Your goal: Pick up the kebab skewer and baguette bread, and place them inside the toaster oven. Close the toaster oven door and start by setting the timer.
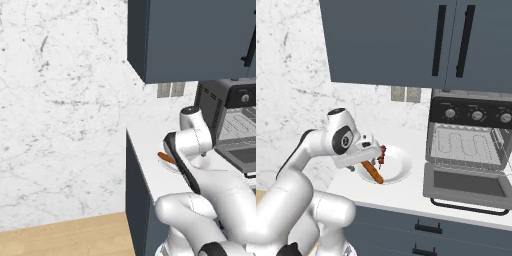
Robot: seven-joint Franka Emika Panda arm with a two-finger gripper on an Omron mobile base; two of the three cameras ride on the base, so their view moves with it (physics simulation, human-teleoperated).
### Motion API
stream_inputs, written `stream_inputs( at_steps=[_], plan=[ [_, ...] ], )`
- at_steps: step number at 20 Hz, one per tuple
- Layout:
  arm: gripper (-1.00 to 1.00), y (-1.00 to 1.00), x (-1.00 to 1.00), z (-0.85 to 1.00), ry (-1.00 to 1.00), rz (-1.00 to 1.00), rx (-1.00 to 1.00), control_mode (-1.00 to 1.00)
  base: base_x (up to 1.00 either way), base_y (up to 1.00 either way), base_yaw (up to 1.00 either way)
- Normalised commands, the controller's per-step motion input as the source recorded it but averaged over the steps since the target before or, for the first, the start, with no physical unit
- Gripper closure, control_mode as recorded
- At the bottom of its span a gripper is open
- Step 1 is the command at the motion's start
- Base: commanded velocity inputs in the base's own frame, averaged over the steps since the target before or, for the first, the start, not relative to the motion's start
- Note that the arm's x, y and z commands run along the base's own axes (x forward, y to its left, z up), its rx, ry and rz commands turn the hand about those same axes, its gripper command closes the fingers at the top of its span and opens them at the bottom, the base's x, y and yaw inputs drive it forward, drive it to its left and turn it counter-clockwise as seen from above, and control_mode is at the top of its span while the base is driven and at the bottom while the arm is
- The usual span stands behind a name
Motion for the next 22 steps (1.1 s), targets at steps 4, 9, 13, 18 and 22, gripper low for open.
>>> stream_inputs(
  at_steps=[4,9,13,18,22],
  plan=[
    [-1.00,-0.05,0.67,-0.31,0.12,0.20,0.02,-1.00,0.00,0.00,0.00],
    [-1.00,-0.01,0.52,-0.38,0.08,0.15,0.05,-1.00,0.00,0.00,0.00],
    [-1.00,-0.06,0.16,-0.53,0.12,0.01,0.06,-1.00,0.00,0.00,0.00],
    [-1.00,-0.17,0.18,-0.46,0.10,0.00,0.05,-1.00,0.00,0.00,0.00],
    [-1.00,-0.28,0.13,-0.18,0.01,0.00,0.02,-1.00,0.00,0.00,0.00]
  ],
)
